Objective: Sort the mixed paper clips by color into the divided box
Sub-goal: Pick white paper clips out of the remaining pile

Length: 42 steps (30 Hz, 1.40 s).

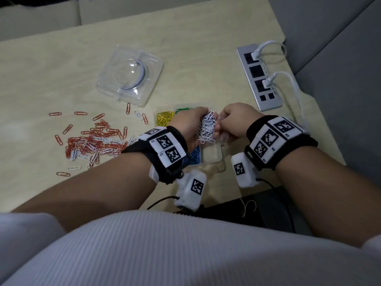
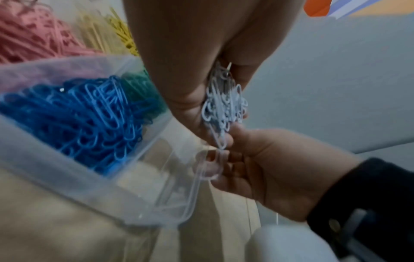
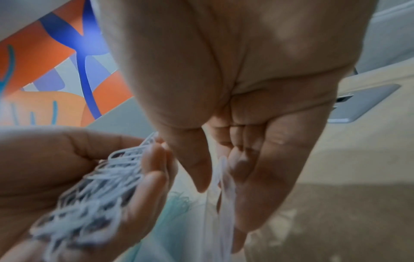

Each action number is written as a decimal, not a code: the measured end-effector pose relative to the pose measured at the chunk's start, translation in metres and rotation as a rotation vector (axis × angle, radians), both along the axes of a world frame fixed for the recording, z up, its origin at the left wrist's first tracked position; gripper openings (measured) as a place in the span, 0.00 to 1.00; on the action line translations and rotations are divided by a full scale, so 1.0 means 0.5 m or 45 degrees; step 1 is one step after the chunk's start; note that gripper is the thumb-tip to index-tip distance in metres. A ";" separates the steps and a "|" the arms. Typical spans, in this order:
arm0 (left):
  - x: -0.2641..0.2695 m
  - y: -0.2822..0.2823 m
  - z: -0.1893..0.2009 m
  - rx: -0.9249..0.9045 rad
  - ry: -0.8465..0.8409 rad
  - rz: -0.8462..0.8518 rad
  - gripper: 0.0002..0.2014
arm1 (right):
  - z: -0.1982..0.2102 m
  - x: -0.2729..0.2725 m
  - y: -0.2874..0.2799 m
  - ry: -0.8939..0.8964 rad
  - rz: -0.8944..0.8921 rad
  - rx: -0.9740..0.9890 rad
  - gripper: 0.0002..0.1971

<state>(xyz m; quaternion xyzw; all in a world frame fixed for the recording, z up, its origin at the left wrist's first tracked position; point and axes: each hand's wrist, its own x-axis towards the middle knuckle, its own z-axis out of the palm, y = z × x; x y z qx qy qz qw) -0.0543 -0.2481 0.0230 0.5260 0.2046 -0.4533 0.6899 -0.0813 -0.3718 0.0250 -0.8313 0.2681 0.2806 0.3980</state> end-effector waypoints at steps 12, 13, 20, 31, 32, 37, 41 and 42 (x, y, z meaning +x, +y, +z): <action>-0.014 -0.009 -0.002 -0.045 -0.084 0.019 0.20 | -0.006 0.000 -0.015 -0.028 -0.028 0.096 0.05; -0.013 -0.008 -0.002 -0.047 -0.085 0.006 0.19 | -0.007 0.000 -0.016 -0.029 -0.032 0.099 0.04; -0.015 -0.002 0.002 -0.130 -0.128 -0.104 0.15 | -0.009 0.003 -0.021 -0.013 -0.058 0.148 0.09; -0.014 0.001 -0.005 -0.033 -0.225 -0.186 0.27 | -0.020 0.003 -0.031 -0.039 -0.067 0.190 0.07; -0.015 0.002 -0.003 -0.045 -0.230 -0.194 0.28 | -0.021 0.003 -0.031 -0.037 -0.067 0.195 0.06; -0.021 0.004 0.005 -0.066 -0.279 -0.248 0.26 | -0.024 0.000 -0.034 -0.042 -0.037 0.200 0.07; -0.024 0.002 0.006 -0.060 -0.320 -0.313 0.25 | -0.015 -0.004 -0.038 -0.057 0.024 0.128 0.06; -0.024 0.002 0.005 -0.052 -0.336 -0.327 0.26 | -0.013 -0.004 -0.039 -0.061 0.032 0.110 0.06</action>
